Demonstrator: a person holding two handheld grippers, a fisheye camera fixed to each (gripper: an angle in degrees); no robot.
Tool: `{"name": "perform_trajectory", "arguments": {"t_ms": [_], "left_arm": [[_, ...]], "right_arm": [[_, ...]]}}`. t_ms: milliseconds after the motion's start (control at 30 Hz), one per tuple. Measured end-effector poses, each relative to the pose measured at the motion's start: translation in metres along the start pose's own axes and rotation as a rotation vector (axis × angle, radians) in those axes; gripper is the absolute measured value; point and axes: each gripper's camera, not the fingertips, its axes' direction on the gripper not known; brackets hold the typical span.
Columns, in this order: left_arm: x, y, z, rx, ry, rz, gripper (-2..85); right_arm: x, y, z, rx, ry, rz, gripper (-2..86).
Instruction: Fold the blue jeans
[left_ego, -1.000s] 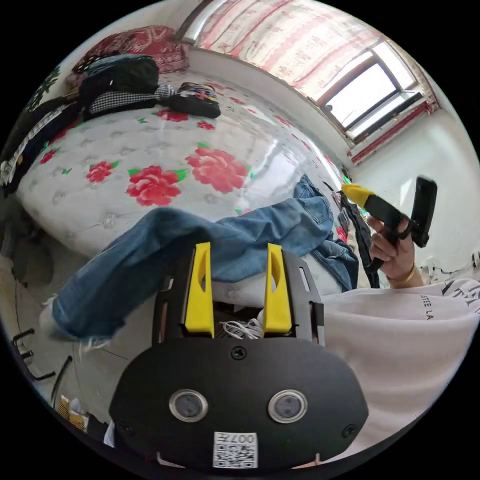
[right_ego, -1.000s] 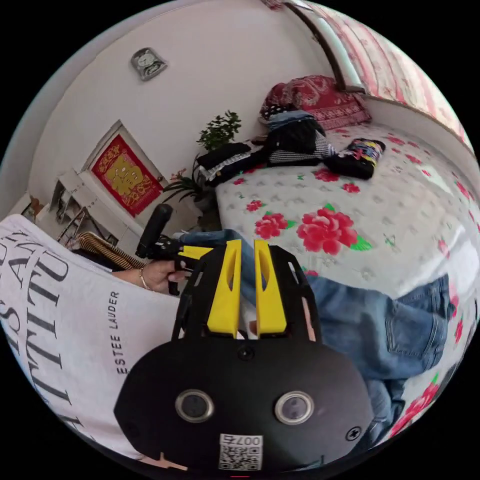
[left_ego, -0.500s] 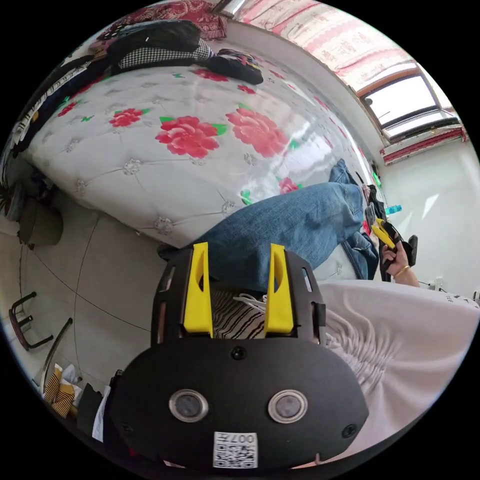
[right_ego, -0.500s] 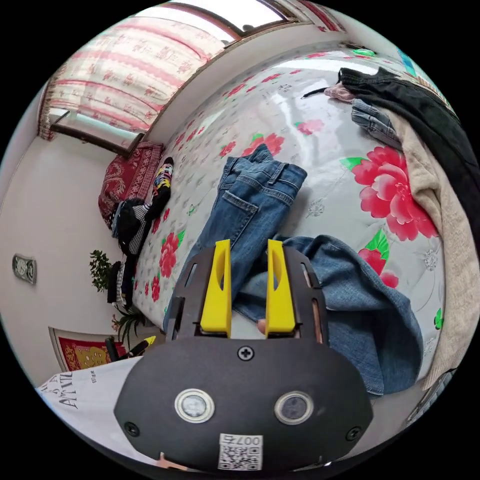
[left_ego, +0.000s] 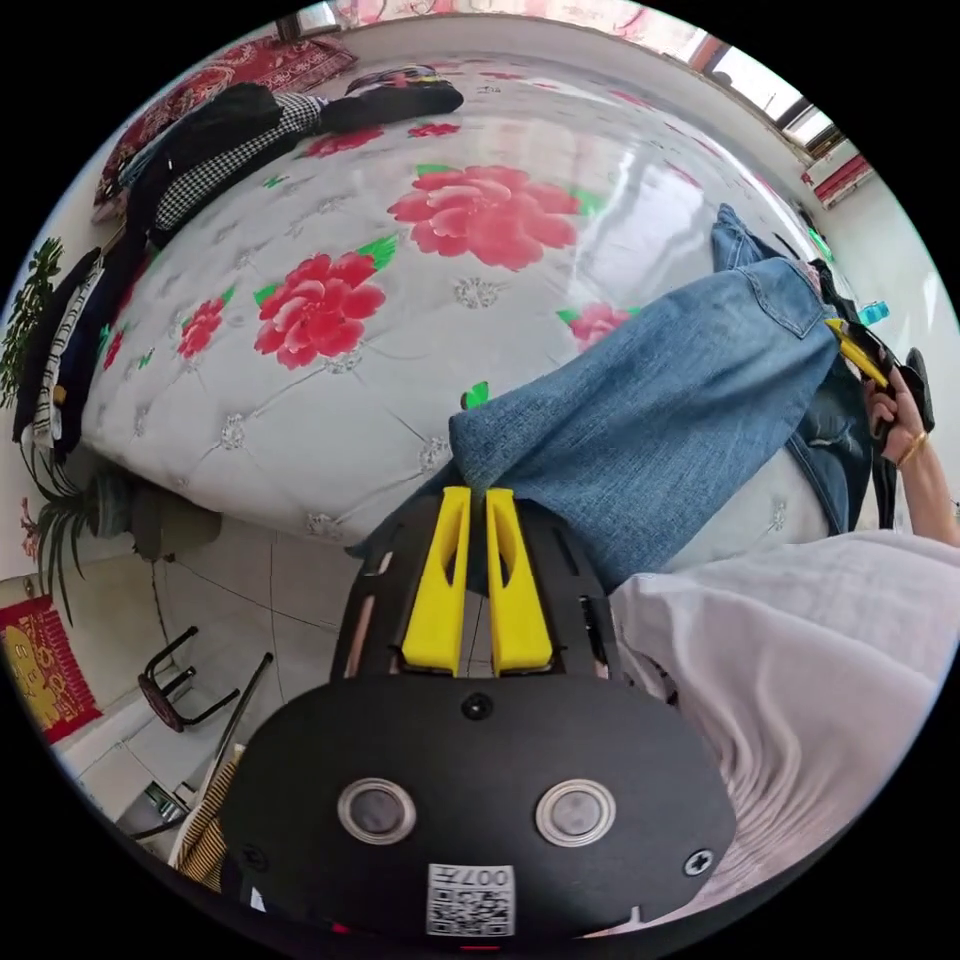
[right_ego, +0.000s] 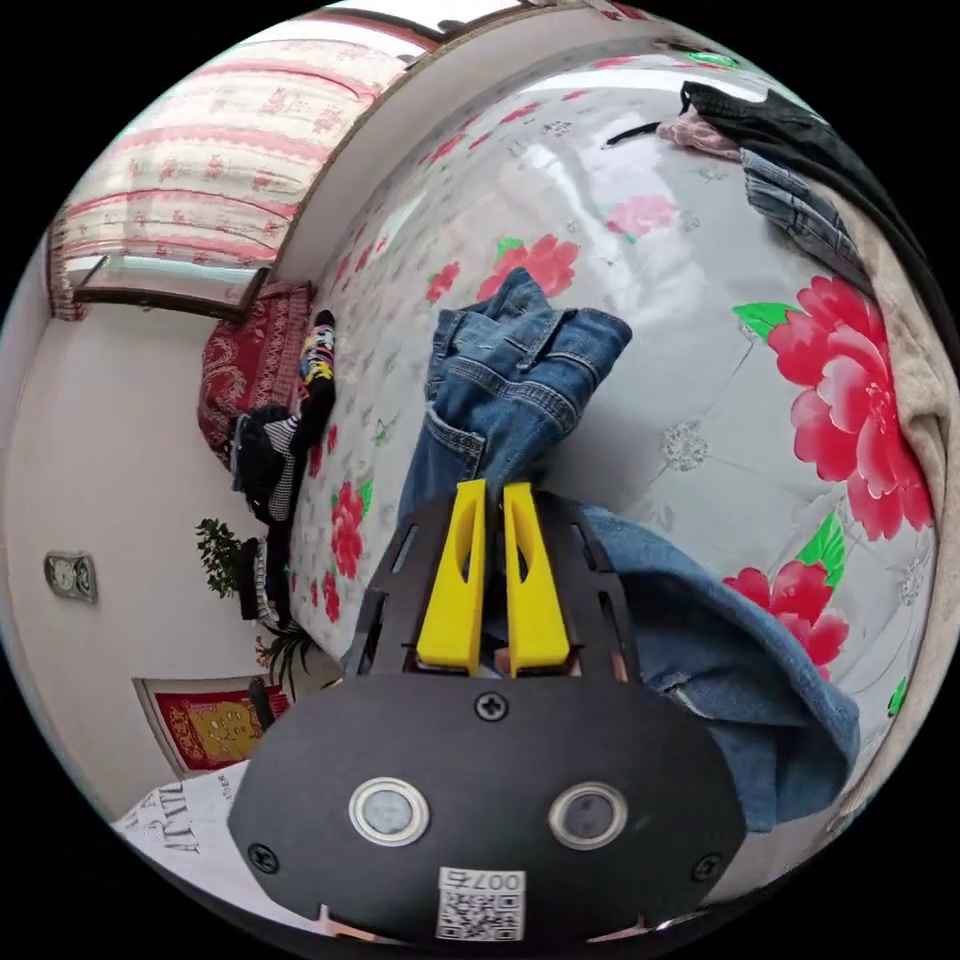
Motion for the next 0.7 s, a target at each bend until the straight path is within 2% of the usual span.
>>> {"name": "perform_trajectory", "arguments": {"t_ms": [133, 267, 400, 500, 600, 700], "left_arm": [[0.021, -0.044, -0.045, 0.140, -0.065, 0.055, 2.3], [0.051, -0.090, -0.071, 0.258, 0.044, 0.115, 5.8], [0.089, -0.102, -0.054, 0.194, 0.023, 0.156, 7.8], [0.115, -0.065, -0.044, 0.173, 0.075, 0.245, 10.6], [0.131, -0.010, -0.028, 0.133, 0.072, 0.331, 12.5], [0.140, 0.024, 0.004, 0.008, -0.054, 0.399, 14.1]], "right_arm": [[-0.026, 0.017, -0.080, 0.171, -0.151, -0.148, 0.2], [-0.045, 0.035, -0.155, 0.379, -0.207, -0.277, -0.1], [-0.041, 0.037, -0.190, 0.420, -0.033, -0.229, -0.2], [-0.032, 0.050, -0.194, 0.417, 0.042, -0.166, -0.2], [-0.020, 0.062, -0.193, 0.425, 0.030, -0.108, -0.2], [-0.022, 0.062, -0.194, 0.438, 0.050, -0.096, -0.2]]}}
